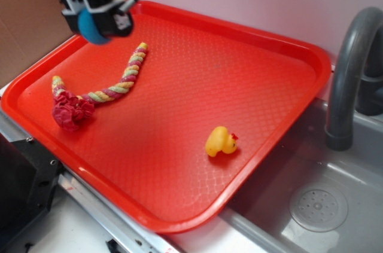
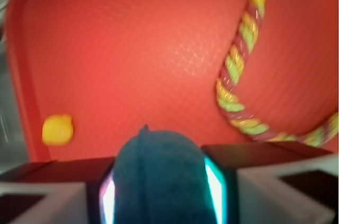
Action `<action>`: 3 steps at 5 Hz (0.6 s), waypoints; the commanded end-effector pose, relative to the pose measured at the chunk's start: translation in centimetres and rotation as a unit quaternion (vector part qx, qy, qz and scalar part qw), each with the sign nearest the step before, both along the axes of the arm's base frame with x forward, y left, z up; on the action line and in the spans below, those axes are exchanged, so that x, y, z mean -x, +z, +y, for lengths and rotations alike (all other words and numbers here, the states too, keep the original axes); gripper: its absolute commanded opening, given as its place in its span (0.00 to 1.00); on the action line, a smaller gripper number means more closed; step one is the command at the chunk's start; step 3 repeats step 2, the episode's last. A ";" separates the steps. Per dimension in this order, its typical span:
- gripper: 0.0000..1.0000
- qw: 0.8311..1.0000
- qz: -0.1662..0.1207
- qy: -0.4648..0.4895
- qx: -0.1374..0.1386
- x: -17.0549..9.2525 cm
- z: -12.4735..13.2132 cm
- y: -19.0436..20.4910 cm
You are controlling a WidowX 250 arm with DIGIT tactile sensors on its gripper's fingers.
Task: Grab the blue ball.
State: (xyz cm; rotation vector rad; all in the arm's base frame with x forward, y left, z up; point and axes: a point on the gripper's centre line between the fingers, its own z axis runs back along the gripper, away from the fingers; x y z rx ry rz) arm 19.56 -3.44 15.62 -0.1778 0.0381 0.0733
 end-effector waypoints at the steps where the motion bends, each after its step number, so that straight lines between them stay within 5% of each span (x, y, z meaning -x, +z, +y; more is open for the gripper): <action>1: 0.00 0.994 -0.102 0.031 0.009 0.7 4.3 4.3; 2: 0.00 0.996 -0.066 0.063 -0.015 0.2 4.7 3.2; 3: 0.00 0.996 -0.066 0.063 -0.015 0.2 4.7 3.2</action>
